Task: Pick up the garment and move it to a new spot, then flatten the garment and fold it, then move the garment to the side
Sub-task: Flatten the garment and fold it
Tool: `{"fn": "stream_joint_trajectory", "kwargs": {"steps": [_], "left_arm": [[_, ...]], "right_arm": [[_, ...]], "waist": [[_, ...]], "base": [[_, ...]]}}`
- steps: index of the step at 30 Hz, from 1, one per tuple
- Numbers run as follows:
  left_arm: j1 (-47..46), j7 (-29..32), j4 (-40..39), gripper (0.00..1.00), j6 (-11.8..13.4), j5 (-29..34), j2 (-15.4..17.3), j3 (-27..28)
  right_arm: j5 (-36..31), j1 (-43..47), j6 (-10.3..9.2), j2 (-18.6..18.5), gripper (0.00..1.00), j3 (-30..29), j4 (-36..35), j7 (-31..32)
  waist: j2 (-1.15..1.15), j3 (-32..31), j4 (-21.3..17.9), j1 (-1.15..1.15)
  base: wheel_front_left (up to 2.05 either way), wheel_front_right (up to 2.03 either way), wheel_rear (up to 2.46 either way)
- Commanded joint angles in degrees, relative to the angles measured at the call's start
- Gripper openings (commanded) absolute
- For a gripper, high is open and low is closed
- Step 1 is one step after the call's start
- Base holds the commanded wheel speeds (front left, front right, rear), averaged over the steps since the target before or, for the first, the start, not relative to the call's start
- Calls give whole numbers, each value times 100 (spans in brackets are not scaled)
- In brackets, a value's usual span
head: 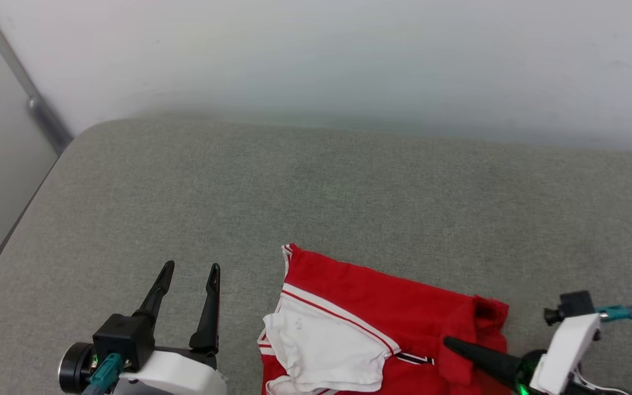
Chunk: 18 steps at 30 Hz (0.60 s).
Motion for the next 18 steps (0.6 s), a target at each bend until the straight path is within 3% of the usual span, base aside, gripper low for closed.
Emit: {"fn": "stream_joint_trajectory", "kwargs": {"steps": [1,11,17,18], "left_arm": [[-126,-14,0,100,-30,-3,-43,-10],[-537,-130,194,100,-243,35,-316,-9],[-685,-174,344,100,-336,70,-467,57],[-704,-179,364,100,-341,83,-486,71]], "right_arm": [[65,-201,-1,12,0,265,129,-155],[774,-1275,-1,7,0,2127,977,-1256],[693,-1773,-1,4,0,2977,1542,-1806],[670,-1816,-1,11,15,3086,1639,-1888]], "waist": [[0,133,138,0],[0,749,563,0],[0,1015,611,0],[0,1042,606,0]], "base": [[0,0,0],[0,0,0],[0,0,0],[0,0,0]]}}
